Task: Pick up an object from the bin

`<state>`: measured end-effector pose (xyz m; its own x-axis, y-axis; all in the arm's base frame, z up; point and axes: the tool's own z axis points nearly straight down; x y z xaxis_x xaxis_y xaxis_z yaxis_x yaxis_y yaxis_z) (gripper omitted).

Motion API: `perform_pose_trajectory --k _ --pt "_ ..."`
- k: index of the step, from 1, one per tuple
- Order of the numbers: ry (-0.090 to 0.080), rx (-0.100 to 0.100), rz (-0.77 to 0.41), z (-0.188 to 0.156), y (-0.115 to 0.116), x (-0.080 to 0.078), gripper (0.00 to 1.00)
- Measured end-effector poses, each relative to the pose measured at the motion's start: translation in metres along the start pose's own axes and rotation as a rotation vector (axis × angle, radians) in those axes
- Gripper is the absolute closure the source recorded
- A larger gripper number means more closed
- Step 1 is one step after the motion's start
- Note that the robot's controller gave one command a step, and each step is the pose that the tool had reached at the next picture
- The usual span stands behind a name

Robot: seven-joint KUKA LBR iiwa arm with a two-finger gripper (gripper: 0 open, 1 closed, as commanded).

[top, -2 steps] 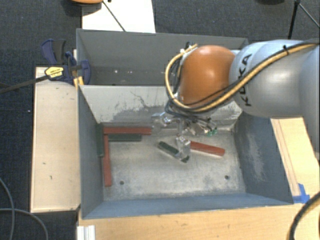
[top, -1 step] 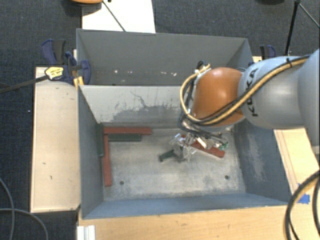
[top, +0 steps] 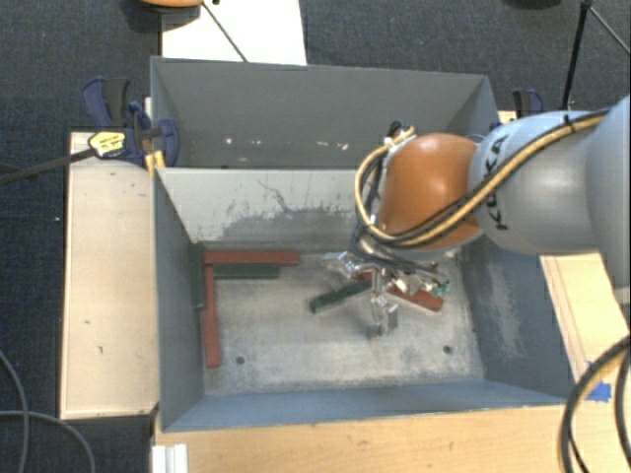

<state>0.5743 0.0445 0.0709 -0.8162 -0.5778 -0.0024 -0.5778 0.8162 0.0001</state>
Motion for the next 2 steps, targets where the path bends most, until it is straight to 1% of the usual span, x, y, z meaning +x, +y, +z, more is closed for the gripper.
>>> perform_pose_trajectory --k 1,2 --pt "-0.002 0.000 0.004 -0.0012 -0.0001 -0.0007 1.00" --pt "0.001 -0.001 0.006 0.0000 0.0001 0.0000 0.00"
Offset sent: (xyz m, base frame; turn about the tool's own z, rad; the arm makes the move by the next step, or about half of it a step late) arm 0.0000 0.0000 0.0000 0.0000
